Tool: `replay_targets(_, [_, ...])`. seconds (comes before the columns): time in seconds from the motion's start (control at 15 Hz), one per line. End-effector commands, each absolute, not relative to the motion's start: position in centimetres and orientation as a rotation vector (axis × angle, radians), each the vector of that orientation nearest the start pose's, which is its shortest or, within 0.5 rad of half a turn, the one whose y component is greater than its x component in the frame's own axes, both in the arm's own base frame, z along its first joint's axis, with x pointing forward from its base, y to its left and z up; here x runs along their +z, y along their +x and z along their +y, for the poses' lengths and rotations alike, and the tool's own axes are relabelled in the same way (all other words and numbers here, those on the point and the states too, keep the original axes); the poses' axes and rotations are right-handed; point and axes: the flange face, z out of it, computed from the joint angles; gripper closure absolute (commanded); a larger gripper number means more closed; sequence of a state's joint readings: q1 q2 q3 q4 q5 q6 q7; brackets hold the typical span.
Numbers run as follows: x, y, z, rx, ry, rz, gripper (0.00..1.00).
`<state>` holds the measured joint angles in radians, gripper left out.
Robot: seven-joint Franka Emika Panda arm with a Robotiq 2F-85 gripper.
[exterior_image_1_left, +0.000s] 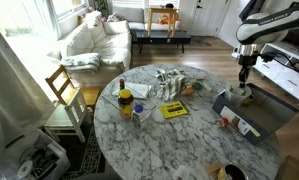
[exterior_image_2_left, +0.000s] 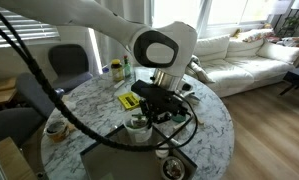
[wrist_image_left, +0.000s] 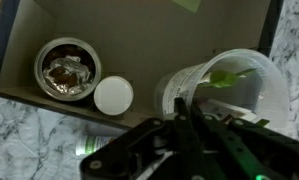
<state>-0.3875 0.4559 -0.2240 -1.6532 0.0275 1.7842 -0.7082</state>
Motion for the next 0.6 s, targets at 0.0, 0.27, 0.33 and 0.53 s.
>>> replay_targets(0.0, [32.0, 52.6, -35.4, 0.437, -2.956, -0.105, 0.7])
replay_targets(0.27, [33.0, 52.6, -35.7, 0.416, -2.957, -0.101, 0.49])
replay_targets(0.33, [33.7, 52.6, -35.8, 0.398, -2.958, -0.1, 0.42])
replay_targets(0.53, [37.6, 52.8, -35.3, 0.34, -2.978, -0.098, 0.18])
